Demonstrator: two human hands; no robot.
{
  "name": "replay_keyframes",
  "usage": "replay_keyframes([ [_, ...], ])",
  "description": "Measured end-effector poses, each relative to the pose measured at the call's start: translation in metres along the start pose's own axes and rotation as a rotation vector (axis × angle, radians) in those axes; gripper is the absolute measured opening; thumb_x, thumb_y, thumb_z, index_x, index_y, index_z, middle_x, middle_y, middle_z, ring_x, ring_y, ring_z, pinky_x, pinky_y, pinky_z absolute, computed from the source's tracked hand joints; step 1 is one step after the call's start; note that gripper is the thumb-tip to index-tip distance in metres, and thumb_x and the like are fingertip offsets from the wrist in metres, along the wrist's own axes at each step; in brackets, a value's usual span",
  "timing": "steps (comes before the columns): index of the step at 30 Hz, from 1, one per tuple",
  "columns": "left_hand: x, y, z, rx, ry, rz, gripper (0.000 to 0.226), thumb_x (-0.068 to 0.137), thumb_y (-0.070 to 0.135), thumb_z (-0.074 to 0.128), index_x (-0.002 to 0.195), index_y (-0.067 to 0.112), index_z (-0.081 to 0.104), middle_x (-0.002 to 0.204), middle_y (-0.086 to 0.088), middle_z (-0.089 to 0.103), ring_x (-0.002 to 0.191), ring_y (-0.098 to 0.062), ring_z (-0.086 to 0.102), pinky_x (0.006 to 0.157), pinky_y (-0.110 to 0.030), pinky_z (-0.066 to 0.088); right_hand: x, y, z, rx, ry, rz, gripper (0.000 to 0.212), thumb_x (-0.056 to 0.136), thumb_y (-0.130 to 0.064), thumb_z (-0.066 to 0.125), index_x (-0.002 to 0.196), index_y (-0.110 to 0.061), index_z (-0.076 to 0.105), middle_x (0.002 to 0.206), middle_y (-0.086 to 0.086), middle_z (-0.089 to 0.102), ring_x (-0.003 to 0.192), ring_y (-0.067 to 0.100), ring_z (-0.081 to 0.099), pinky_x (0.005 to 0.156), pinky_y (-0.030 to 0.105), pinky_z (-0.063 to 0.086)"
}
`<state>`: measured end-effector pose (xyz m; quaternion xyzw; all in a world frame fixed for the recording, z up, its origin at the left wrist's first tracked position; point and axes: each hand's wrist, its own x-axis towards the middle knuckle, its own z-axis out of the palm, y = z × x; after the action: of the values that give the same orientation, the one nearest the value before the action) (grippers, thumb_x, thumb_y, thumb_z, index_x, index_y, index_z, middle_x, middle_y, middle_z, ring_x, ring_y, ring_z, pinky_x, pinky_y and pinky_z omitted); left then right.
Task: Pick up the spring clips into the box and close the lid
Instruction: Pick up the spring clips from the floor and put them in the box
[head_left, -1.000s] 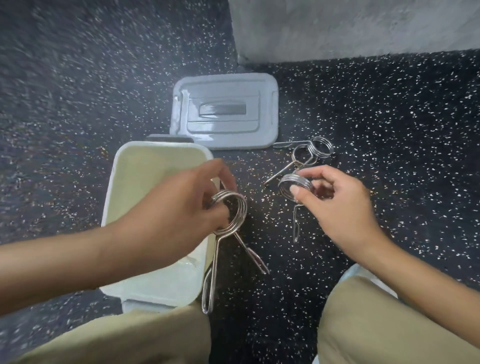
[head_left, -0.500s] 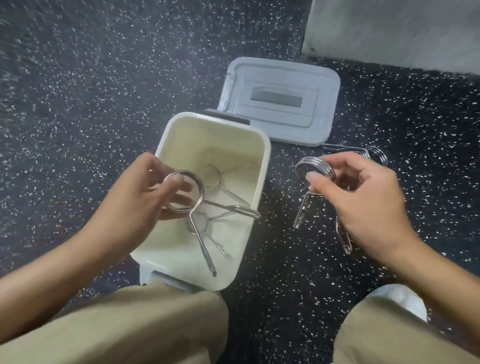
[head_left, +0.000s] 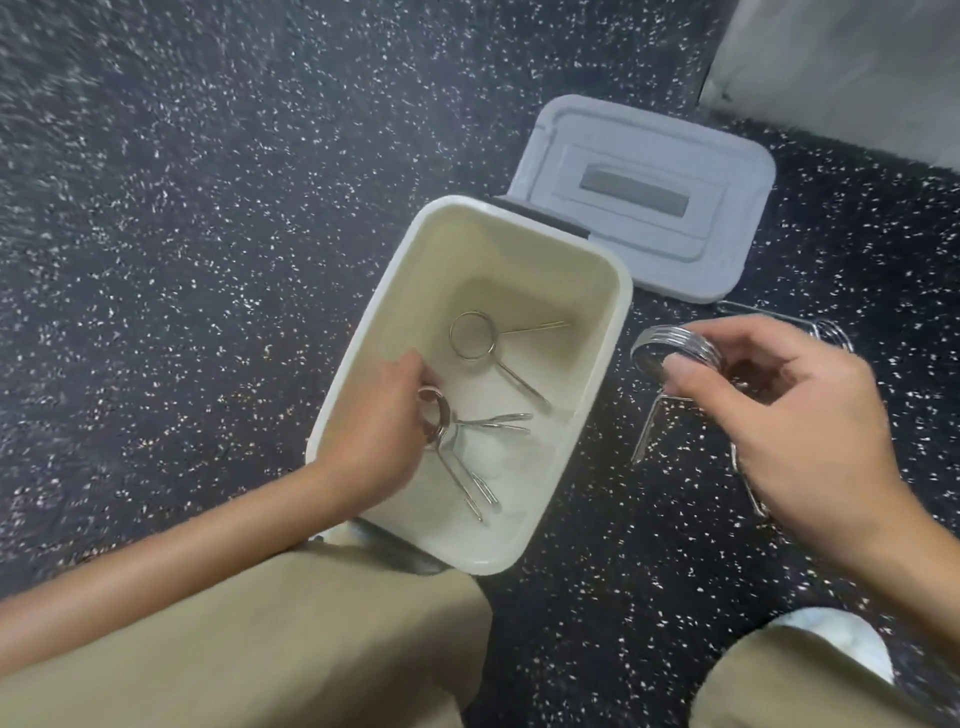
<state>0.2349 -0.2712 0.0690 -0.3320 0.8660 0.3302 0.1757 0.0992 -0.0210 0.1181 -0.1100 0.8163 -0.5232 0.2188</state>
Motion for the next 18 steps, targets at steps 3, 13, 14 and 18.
replay_keyframes([
  [3,0.005,-0.009,0.008,0.044,-0.067,-0.036,0.022,0.090,-0.003,0.049,0.101,0.016,0.050,0.100,-0.007,0.061,0.078,-0.021,0.068,0.077,-0.048,0.055,0.002,-0.004,0.001,0.011,-0.012,-0.005,0.011,0.086,-0.020,0.076,0.095,-0.026,0.075,0.085,0.000,0.076,0.081,0.023,0.071,0.074,0.026,0.055],
  [13,0.015,-0.018,0.014,0.401,-0.113,0.180,0.024,0.086,-0.007,0.049,0.106,0.006,0.049,0.100,-0.009,0.053,0.086,-0.029,0.051,0.065,-0.035,0.036,0.019,-0.037,0.002,-0.071,-0.202,-0.093,0.016,0.091,-0.020,0.068,0.099,-0.032,0.075,0.087,-0.018,0.077,0.082,0.001,0.072,0.079,0.017,0.053],
  [14,0.015,-0.017,0.015,0.424,-0.113,0.186,0.020,0.087,-0.004,0.050,0.104,0.007,0.048,0.097,-0.008,0.051,0.088,-0.029,0.050,0.066,-0.034,0.034,0.023,-0.042,0.003,-0.097,-0.228,-0.104,0.016,0.091,-0.023,0.068,0.100,-0.035,0.075,0.090,-0.021,0.077,0.085,0.001,0.072,0.082,0.021,0.055],
  [18,0.015,-0.012,0.021,0.559,-0.149,0.204,0.013,0.091,0.003,0.050,0.101,0.011,0.046,0.099,-0.009,0.053,0.097,-0.030,0.051,0.069,-0.034,0.033,0.045,-0.063,0.014,-0.255,-0.386,-0.150,0.015,0.094,-0.031,0.064,0.104,-0.031,0.075,0.090,-0.013,0.078,0.086,0.002,0.072,0.085,0.030,0.055],
])
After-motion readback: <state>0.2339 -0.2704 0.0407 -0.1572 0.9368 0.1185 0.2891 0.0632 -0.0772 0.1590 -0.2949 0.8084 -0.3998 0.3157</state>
